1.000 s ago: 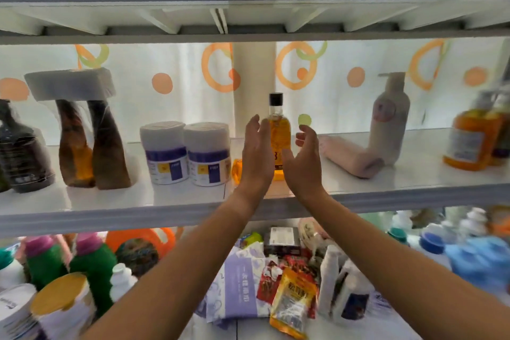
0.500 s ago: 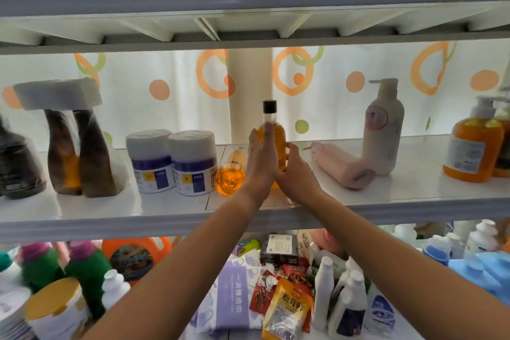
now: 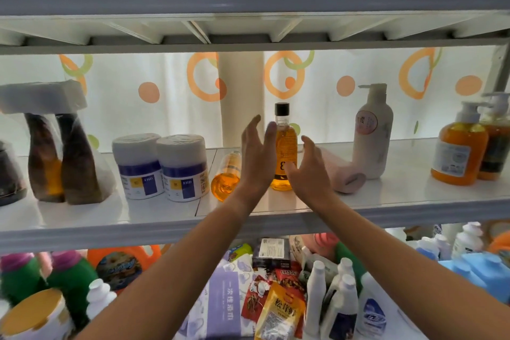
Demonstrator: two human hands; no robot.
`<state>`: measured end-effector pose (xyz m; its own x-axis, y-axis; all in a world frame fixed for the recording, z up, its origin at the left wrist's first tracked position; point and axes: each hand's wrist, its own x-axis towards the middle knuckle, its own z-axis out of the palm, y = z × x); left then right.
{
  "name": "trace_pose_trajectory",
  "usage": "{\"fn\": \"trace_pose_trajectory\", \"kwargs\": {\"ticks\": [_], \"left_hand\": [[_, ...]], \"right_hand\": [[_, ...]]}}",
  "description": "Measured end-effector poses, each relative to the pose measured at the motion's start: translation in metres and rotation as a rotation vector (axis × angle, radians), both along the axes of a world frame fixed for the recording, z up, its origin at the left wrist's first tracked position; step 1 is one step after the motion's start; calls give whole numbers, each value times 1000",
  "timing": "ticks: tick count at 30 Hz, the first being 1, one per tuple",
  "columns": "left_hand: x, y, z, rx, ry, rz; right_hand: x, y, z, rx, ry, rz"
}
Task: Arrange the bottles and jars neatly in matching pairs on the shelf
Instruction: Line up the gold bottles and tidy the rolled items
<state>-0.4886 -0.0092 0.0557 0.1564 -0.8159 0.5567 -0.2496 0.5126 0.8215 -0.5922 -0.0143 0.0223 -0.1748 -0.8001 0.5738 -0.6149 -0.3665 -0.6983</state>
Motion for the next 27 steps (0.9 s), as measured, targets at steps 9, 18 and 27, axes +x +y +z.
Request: {"fn": "trace_pose_trajectory", "kwargs": {"ticks": [9, 18, 27], "left_hand": [[71, -3, -4, 79, -229, 209], [70, 5, -26, 320, -304, 123], [73, -4, -37, 446, -198, 84]], "right_hand": [[44, 12, 8, 91, 8, 289], [58, 0, -7, 287, -21, 317], [53, 8, -15, 162, 81, 211]]}}
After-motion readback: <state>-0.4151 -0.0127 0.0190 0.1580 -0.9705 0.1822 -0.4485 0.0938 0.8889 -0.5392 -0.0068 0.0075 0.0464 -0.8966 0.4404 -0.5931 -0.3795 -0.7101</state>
